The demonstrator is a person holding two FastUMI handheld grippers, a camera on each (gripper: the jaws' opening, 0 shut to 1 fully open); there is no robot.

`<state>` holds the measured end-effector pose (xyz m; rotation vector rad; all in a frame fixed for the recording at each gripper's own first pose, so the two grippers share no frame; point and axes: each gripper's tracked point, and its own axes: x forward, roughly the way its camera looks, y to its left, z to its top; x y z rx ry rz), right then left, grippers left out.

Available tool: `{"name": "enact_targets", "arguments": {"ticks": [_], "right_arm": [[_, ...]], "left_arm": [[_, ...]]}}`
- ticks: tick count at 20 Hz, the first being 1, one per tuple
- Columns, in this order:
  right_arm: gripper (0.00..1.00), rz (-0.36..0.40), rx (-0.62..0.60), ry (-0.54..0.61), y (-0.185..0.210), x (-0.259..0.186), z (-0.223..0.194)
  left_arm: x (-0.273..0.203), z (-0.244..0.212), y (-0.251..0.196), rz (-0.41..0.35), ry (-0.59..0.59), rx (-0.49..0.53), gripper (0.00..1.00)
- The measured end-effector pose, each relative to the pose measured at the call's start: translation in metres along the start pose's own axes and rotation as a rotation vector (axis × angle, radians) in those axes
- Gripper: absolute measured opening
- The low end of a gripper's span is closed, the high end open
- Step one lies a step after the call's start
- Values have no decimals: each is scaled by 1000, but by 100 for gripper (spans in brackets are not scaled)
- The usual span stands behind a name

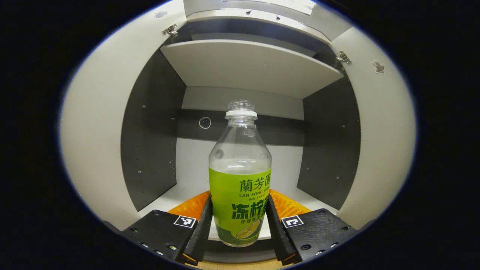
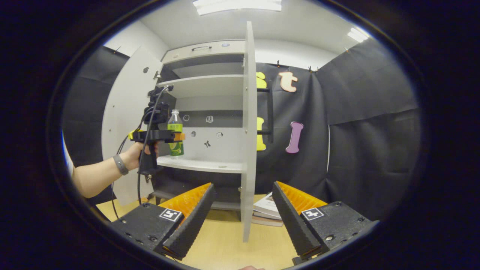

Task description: Grasp the bottle in the cabinet with the left hand and place it on the coaster, then close the right door with the right hand and the left door with the left hand.

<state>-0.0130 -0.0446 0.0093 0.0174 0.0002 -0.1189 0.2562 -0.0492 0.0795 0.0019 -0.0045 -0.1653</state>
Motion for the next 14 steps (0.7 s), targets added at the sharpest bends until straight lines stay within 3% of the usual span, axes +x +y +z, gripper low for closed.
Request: {"name": "enact_targets", "arguments": {"ticks": [5, 7, 10, 14], "right_arm": [[100, 64, 1, -23, 16, -5, 8], [100, 81, -5, -35, 19, -6, 15], [100, 99, -15, -41, 23, -7, 22], [100, 90, -47, -47, 25, -7, 30]], "left_arm": [[-78, -14, 11, 18, -17, 27, 67], [-109, -50, 10, 36, 0, 50, 68], [-157, -116, -11, -3, 37, 3, 67], [-210, -215, -28, 42, 139, 36, 68]]}}
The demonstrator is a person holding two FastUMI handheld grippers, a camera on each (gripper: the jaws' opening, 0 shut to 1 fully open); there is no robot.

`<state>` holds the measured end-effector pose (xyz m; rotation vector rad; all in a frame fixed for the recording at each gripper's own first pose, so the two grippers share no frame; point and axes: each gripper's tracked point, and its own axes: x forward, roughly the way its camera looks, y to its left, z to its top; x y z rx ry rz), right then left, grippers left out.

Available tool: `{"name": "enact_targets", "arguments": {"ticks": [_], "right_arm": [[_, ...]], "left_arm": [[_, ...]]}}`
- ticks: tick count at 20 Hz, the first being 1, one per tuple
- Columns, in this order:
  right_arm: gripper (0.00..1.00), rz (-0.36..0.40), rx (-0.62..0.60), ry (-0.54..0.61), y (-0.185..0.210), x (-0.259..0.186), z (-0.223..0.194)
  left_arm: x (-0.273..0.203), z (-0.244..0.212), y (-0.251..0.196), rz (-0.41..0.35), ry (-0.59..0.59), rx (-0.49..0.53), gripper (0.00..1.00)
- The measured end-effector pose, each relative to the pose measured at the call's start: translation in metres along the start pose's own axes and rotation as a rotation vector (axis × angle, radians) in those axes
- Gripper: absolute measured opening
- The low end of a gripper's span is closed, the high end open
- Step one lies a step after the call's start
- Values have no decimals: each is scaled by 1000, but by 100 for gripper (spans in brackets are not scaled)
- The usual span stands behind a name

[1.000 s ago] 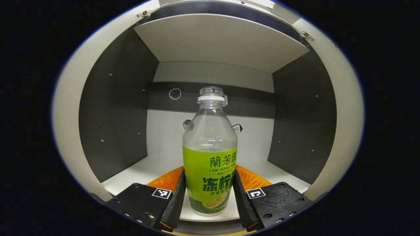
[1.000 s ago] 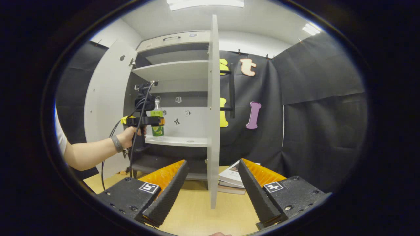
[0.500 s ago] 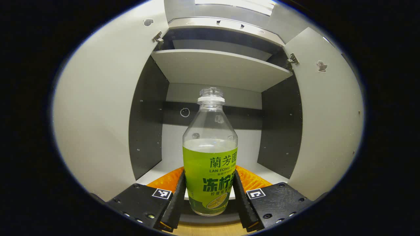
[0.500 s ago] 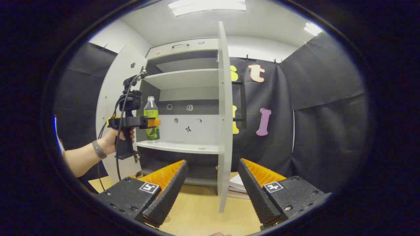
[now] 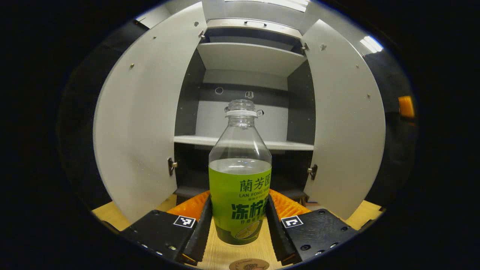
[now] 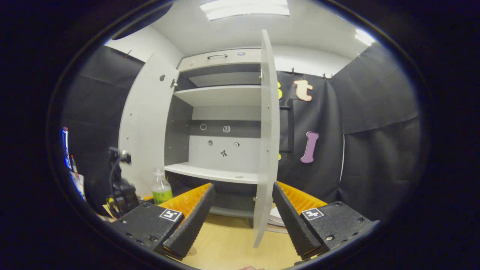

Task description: Grasp the bottle in the cabinet with the left hand and place it on the coaster, then close the right door with the right hand and the left door with the left hand.

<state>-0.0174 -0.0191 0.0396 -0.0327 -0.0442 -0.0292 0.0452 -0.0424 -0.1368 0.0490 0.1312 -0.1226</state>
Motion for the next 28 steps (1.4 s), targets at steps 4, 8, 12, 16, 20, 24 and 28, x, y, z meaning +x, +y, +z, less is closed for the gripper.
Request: {"name": "enact_targets", "arguments": {"ticks": [4, 8, 12, 16, 20, 24, 28], "right_arm": [[100, 11, -24, 24, 7, -2, 0], [100, 20, -56, 37, 13, 1, 7], [100, 41, -57, 60, 26, 0, 3], [100, 86, -25, 89, 36, 3, -1], [99, 77, -12, 90, 31, 5, -1], [100, 61, 4, 97, 23, 6, -6], [100, 45, 42, 97, 13, 8, -12]], "left_arm": [[-26, -63, -32, -42, 24, 60, 68], [-33, -90, -44, -39, 10, 93, 68], [-38, -113, -36, 0, 30, 35, 68], [-40, -125, -35, -3, 53, -1, 68], [-42, -135, -35, -16, 73, 22, 75], [-42, -137, -36, -33, 114, 13, 86], [-51, -105, -30, -51, 75, 29, 98]]}}
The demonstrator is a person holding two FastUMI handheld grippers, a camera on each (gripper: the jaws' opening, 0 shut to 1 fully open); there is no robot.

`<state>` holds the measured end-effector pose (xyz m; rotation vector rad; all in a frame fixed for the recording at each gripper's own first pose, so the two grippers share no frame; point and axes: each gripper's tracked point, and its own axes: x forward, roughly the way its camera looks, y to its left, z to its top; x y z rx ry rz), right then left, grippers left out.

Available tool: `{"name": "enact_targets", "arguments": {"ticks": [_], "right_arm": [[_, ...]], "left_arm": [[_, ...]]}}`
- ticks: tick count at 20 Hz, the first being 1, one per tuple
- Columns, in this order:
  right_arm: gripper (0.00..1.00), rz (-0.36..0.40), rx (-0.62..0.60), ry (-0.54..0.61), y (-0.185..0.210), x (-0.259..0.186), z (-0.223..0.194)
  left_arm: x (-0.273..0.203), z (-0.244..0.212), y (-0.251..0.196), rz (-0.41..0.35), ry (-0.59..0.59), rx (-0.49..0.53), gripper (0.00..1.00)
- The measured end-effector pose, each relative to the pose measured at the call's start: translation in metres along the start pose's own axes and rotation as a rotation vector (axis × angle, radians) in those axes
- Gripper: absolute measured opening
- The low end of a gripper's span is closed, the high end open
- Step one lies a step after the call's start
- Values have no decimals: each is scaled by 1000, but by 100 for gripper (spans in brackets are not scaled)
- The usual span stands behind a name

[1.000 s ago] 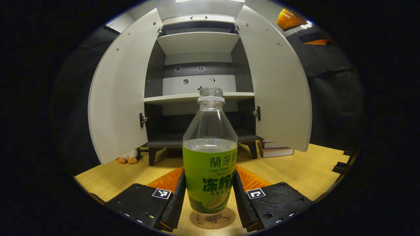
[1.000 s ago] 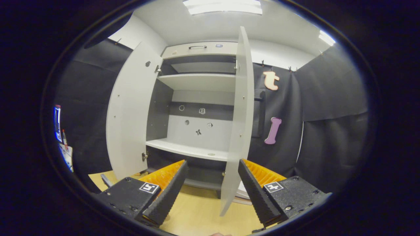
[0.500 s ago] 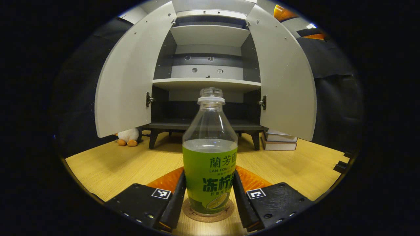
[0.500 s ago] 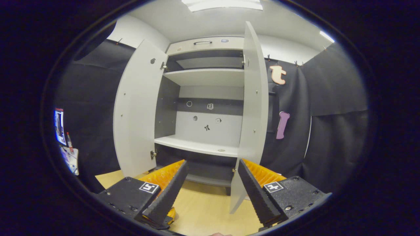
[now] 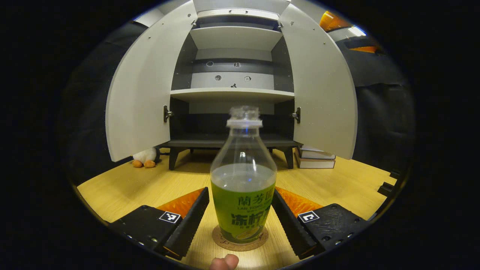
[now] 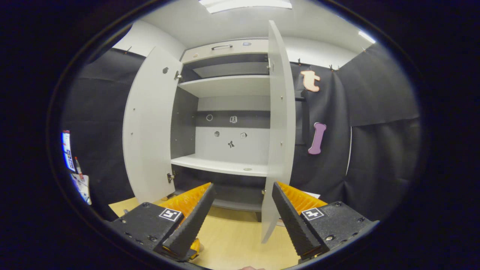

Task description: Grasp the bottle in the cabinet with the left hand and place it on the coaster, then close the right door with the right hand and the left door with the left hand.

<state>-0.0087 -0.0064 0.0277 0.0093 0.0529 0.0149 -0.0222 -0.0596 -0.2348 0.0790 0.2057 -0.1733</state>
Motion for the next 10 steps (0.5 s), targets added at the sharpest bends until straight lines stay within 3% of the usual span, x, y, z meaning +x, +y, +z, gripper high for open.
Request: {"name": "enact_targets", "arguments": {"ticks": [10], "right_arm": [[99, -84, 43, 20, -39, 2, -36]], "left_arm": [[-35, 154, 5, -49, -142, -56, 97]]}}
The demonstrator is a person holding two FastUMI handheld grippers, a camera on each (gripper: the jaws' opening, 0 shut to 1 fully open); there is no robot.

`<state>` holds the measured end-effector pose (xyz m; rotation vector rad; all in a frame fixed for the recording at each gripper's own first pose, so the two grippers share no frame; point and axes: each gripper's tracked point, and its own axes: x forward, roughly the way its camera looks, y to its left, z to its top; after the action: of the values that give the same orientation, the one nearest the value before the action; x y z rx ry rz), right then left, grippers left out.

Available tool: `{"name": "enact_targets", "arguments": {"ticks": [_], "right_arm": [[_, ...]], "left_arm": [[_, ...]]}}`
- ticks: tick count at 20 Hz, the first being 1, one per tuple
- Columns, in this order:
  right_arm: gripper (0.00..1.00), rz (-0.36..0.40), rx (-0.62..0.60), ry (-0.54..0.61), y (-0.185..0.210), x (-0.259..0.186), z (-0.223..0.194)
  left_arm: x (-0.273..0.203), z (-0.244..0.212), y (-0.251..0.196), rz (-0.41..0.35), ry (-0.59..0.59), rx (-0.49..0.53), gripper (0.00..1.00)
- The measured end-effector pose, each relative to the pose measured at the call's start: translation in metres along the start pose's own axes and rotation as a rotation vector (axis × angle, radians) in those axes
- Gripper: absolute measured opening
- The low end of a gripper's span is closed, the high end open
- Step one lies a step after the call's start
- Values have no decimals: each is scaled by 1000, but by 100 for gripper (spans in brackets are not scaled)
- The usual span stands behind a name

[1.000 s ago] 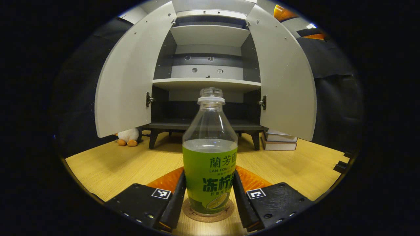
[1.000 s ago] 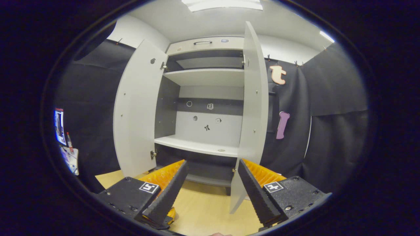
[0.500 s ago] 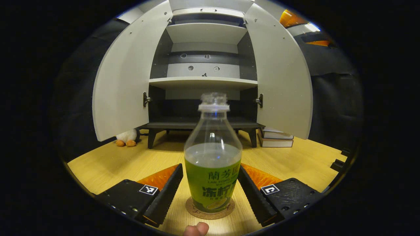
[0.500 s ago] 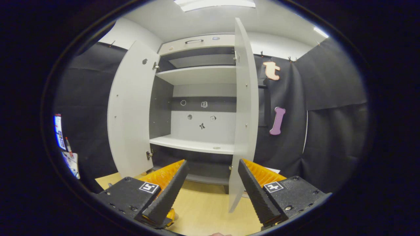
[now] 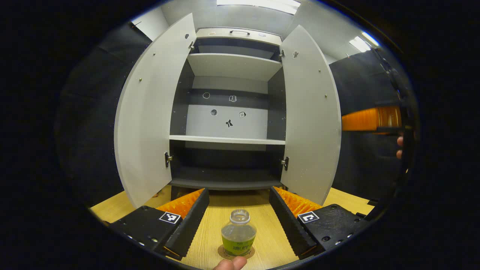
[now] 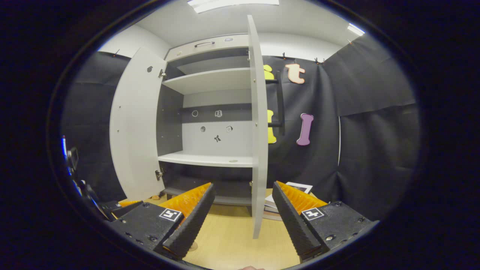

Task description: Grasp the bottle in the cabinet with the left hand and place it on the coaster, then close the right door with the right hand and the left door with the left hand.

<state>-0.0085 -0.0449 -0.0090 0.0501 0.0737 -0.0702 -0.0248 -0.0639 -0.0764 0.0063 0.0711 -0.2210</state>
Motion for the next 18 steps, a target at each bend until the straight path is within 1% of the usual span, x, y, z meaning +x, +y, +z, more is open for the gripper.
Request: {"name": "enact_targets", "arguments": {"ticks": [3, 5, 6, 7, 9, 11, 13, 14, 15, 16, 17, 18], "right_arm": [[99, -16, 44, -5, -11, 4, -9], [100, -28, 73, 8, -21, 8, -17], [100, -33, 80, 11, -26, 9, -17], [99, -36, 80, 8, -32, 10, -12], [99, -56, 78, -17, -51, 15, 12], [100, -112, 99, -49, -81, 26, 42], [99, -158, 133, -83, -104, 43, 70], [100, -178, 140, -88, -115, 52, 79], [100, -195, 140, -100, -122, 60, 87], [98, -209, 135, -109, -127, 68, 96], [100, -216, 124, -118, -129, 74, 102], [100, -217, 116, -130, -128, 79, 109]], "left_arm": [[4, 28, 3, 11, -17, -52, 97], [6, 38, 13, 37, -39, -40, 96], [6, 37, 15, 49, -29, -32, 91], [6, 34, 16, 51, -14, -30, 95], [4, 35, 18, 55, -3, -36, 95], [1, 36, 24, 79, -22, -25, 95], [-2, 26, 28, 104, -3, 2, 95], [-4, 23, 27, 107, 6, 11, 95], [-6, 22, 25, 103, 10, 21, 95], [-8, 22, 25, 100, 9, 35, 95], [-10, 23, 26, 101, 6, 54, 95], [-11, 25, 27, 104, 1, 74, 95]]}}
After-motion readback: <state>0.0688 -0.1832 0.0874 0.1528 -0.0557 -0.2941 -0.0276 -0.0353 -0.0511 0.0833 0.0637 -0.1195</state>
